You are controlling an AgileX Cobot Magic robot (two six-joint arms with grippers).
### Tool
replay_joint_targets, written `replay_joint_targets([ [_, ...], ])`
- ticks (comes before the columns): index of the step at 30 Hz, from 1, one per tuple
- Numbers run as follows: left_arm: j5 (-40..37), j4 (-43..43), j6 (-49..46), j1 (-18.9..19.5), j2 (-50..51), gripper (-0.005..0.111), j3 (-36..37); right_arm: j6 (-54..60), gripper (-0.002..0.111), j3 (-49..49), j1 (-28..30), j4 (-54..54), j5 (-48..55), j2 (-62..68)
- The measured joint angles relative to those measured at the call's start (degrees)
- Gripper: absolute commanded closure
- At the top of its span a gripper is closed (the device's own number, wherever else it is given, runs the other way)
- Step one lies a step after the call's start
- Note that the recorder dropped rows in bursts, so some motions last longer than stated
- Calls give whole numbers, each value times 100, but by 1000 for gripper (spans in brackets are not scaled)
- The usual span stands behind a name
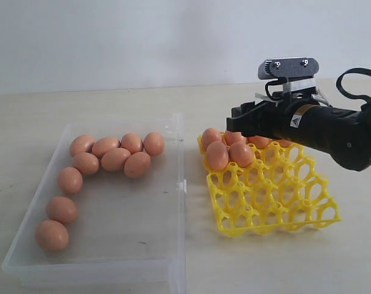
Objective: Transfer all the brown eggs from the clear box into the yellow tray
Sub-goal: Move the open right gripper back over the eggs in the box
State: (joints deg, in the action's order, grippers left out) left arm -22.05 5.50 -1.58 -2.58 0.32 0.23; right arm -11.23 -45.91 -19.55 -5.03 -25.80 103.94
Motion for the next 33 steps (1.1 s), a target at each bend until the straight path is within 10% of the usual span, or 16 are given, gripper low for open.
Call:
replay_joint_targets([
  [15, 0, 0, 0, 0, 0, 107, 0, -183, 53, -455, -827, 22, 1656, -326],
  [18, 0, 0, 0, 0, 0, 107, 0, -196, 63, -579, -950, 48, 2065, -326],
  [22, 0, 0, 0, 0, 0, 107, 0, 45, 108, -900, -1325, 48, 2908, -326],
  [33, 0, 0, 0, 0, 0, 107, 0, 2953, 108, -3235, -2223, 2228, 6606, 176],
])
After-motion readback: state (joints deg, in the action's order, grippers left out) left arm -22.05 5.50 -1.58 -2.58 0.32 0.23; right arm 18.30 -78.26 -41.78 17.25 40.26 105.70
